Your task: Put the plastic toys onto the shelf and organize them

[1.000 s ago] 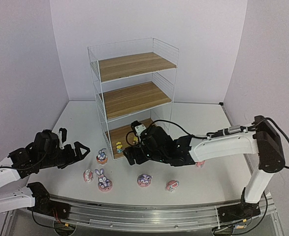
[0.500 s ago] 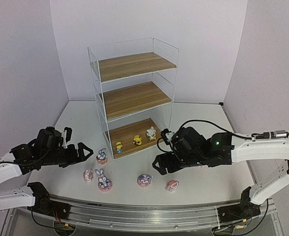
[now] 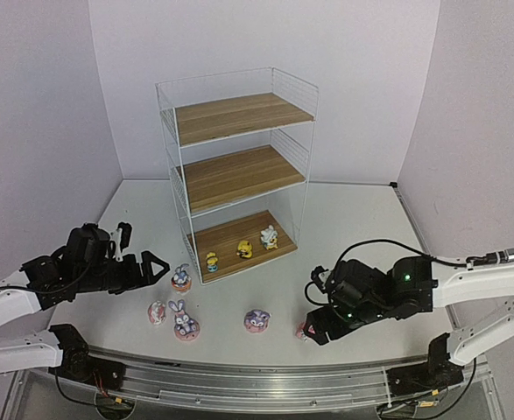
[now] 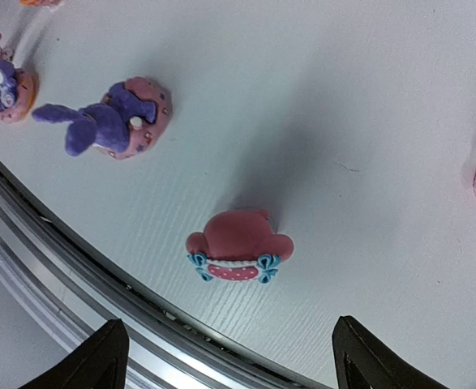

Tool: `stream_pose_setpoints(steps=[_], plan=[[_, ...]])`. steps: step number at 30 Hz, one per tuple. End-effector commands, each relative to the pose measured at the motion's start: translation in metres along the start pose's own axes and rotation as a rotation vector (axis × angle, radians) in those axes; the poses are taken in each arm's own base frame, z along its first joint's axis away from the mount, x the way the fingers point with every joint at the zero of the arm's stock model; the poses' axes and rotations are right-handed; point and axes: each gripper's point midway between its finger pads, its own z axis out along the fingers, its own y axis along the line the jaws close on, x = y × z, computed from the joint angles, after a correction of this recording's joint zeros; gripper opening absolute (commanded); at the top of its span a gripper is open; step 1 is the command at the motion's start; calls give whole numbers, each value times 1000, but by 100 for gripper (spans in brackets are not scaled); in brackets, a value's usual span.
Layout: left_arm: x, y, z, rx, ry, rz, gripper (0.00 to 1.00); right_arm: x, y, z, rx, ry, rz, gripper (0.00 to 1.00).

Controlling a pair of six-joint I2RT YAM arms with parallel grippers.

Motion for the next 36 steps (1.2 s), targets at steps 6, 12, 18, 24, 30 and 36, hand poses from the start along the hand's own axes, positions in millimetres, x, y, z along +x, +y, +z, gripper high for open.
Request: stream_pose_setpoints(steps=[6, 12, 18, 24, 30, 36], plan=[[-22, -13, 9, 41, -90, -5, 100, 5, 4, 47, 43, -80, -41, 80], [-27, -17, 12, 41, -93, 12, 100, 4, -2, 65, 92, -116, -92, 75], [-20, -13, 11, 37, -77, 1, 100, 5, -4, 74, 122, -167, -85, 74], [-18, -11, 7, 53, -91, -17, 100, 5, -3, 74, 167, -235, -96, 74], [-15, -17, 5, 89, -75, -24, 100, 7, -6, 72, 189, -280, -84, 68], [-13, -18, 7, 94, -62, -32, 99, 3, -6, 69, 201, -320, -78, 62]])
